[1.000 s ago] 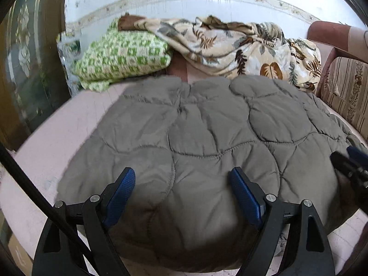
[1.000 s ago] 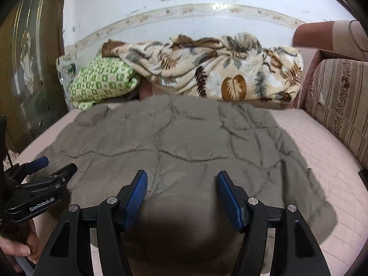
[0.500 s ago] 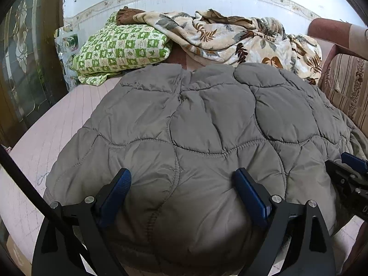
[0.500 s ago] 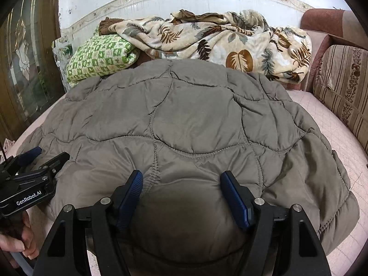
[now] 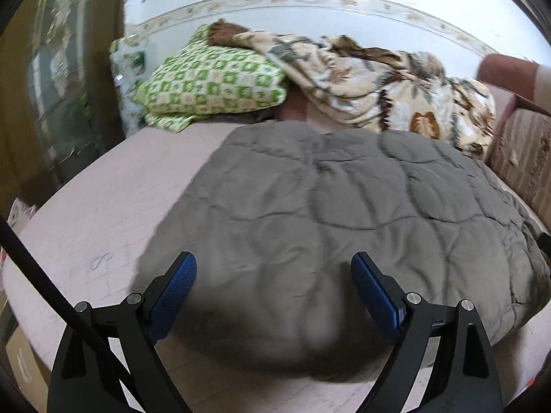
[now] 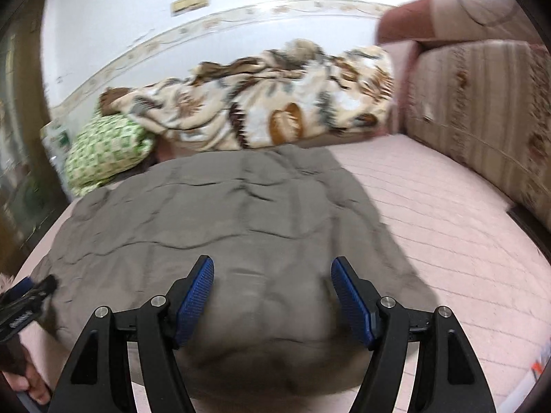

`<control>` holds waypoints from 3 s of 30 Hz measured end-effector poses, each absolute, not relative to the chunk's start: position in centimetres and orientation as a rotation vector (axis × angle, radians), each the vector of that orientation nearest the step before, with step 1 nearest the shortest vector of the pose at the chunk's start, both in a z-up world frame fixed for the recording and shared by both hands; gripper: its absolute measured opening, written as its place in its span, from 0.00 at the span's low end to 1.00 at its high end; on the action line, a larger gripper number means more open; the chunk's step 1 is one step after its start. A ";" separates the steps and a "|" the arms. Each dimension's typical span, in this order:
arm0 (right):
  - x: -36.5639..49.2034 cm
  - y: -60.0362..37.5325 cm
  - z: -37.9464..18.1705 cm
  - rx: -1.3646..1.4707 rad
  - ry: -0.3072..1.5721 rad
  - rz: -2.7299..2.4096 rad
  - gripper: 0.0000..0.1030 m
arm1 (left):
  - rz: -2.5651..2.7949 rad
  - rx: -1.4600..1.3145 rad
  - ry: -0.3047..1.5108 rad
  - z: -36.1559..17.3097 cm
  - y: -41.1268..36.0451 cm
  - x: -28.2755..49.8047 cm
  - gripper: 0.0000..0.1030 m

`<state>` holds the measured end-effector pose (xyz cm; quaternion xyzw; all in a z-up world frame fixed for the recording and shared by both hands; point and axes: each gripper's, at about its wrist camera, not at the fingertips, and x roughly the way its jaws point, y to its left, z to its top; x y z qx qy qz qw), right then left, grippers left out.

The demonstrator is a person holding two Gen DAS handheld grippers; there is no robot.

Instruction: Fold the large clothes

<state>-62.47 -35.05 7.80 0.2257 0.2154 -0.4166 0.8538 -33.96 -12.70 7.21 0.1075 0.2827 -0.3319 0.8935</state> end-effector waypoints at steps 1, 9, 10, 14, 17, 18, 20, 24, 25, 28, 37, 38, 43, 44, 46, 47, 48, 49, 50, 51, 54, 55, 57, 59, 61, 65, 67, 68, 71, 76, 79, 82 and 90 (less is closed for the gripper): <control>-62.9 -35.2 7.8 0.479 0.453 -0.895 0.73 | -0.678 0.213 0.597 7.1 -12.2 -33.7 0.88; -63.4 -35.5 6.8 0.470 0.512 -0.949 0.73 | -0.625 0.210 0.646 6.0 -11.8 -32.3 0.88; -63.3 -35.7 6.5 0.475 0.526 -0.949 0.73 | -0.623 0.220 0.643 5.9 -11.9 -32.4 0.88; -63.4 -36.4 5.7 0.510 0.552 -0.941 0.73 | -0.622 0.218 0.660 5.6 -12.1 -32.0 0.88; -63.3 -36.5 5.3 0.510 0.565 -0.936 0.74 | -0.618 0.224 0.663 5.5 -12.2 -32.0 0.88; -63.3 -36.5 5.2 0.513 0.567 -0.934 0.75 | -0.617 0.229 0.660 5.4 -12.2 -32.0 0.88; -63.3 -36.6 4.9 0.526 0.569 -0.926 0.76 | -0.613 0.236 0.657 5.4 -12.4 -32.1 0.89; -63.4 -37.1 4.4 0.561 0.572 -0.910 0.76 | -0.610 0.242 0.655 5.3 -12.5 -32.1 0.89; -63.4 -37.2 4.4 0.563 0.574 -0.908 0.77 | -0.610 0.243 0.654 5.3 -12.5 -32.1 0.89; -63.2 -37.1 4.4 0.558 0.579 -0.909 0.77 | -0.609 0.243 0.654 5.3 -12.5 -32.1 0.89; -63.0 -37.1 4.3 0.557 0.582 -0.908 0.77 | -0.610 0.244 0.654 5.3 -12.5 -32.1 0.89; -63.0 -37.1 4.3 0.557 0.582 -0.908 0.78 | -0.610 0.244 0.654 5.3 -12.6 -32.1 0.89; -63.0 -37.2 4.3 0.556 0.582 -0.909 0.78 | -0.610 0.245 0.654 5.2 -12.6 -32.0 0.89; -63.0 -37.2 4.3 0.556 0.583 -0.909 0.78 | -0.610 0.245 0.654 5.3 -12.6 -32.1 0.89; -63.0 -37.2 4.3 0.554 0.584 -0.909 0.78 | -0.609 0.246 0.654 5.3 -12.6 -32.1 0.89; -63.0 -37.2 4.3 0.555 0.583 -0.909 0.78 | -0.609 0.246 0.654 5.3 -12.6 -32.1 0.89; -62.9 -37.2 4.2 0.554 0.584 -0.910 0.78 | -0.609 0.246 0.654 5.3 -12.6 -32.1 0.89; -62.9 -37.2 4.2 0.553 0.585 -0.910 0.78 | -0.609 0.247 0.654 5.2 -12.6 -32.1 0.89; -63.0 -37.1 4.3 0.553 0.585 -0.910 0.78 | -0.609 0.246 0.654 5.3 -12.6 -32.1 0.89; -63.0 -37.2 4.2 0.553 0.584 -0.910 0.78 | -0.609 0.246 0.654 5.3 -12.6 -32.0 0.89; -63.0 -37.1 4.2 0.552 0.585 -0.910 0.78 | -0.608 0.248 0.653 5.3 -12.6 -32.1 0.89; -63.0 -37.1 4.2 0.553 0.584 -0.910 0.78 | -0.608 0.247 0.654 5.2 -12.6 -32.0 0.89; -62.9 -37.1 4.2 0.552 0.585 -0.910 0.78 | -0.609 0.247 0.654 5.2 -12.6 -32.0 0.89; -62.9 -37.1 4.3 0.550 0.585 -0.912 0.78 | -0.609 0.247 0.654 5.3 -12.6 -32.1 0.89; -62.9 -37.0 4.3 0.545 0.585 -0.916 0.78 | -0.608 0.246 0.657 5.4 -12.6 -32.1 0.89; -63.0 -36.8 4.8 0.543 0.579 -0.923 0.78 | -0.610 0.241 0.661 5.3 -12.6 -32.0 0.89; -63.1 -36.4 5.1 0.530 0.573 -0.927 0.78 | -0.611 0.240 0.660 5.3 -12.5 -31.9 0.89; -63.1 -36.2 5.3 0.526 0.569 -0.926 0.78 | -0.610 0.240 0.660 5.4 -12.4 -31.9 0.89; -63.3 -35.3 6.2 0.494 0.537 -0.922 0.78 | -0.622 0.216 0.660 5.8 -12.1 -31.9 0.89; -62.8 -33.5 7.8 0.425 0.493 -0.889 0.78 | -0.651 0.194 0.599 7.6 -11.4 -33.2 0.89; -62.2 -31.9 8.9 0.382 0.469 -0.860 0.79 | -0.695 0.190 0.529 9.2 -10.6 -35.3 0.89; -62.2 -29.4 10.5 0.368 0.426 -0.830 0.82 | -0.727 0.197 0.494 10.9 -9.8 -37.7 0.89; -64.1 -19.7 14.8 0.277 0.313 -0.767 0.93 | -0.765 0.223 0.482 13.2 -6.6 -43.4 0.96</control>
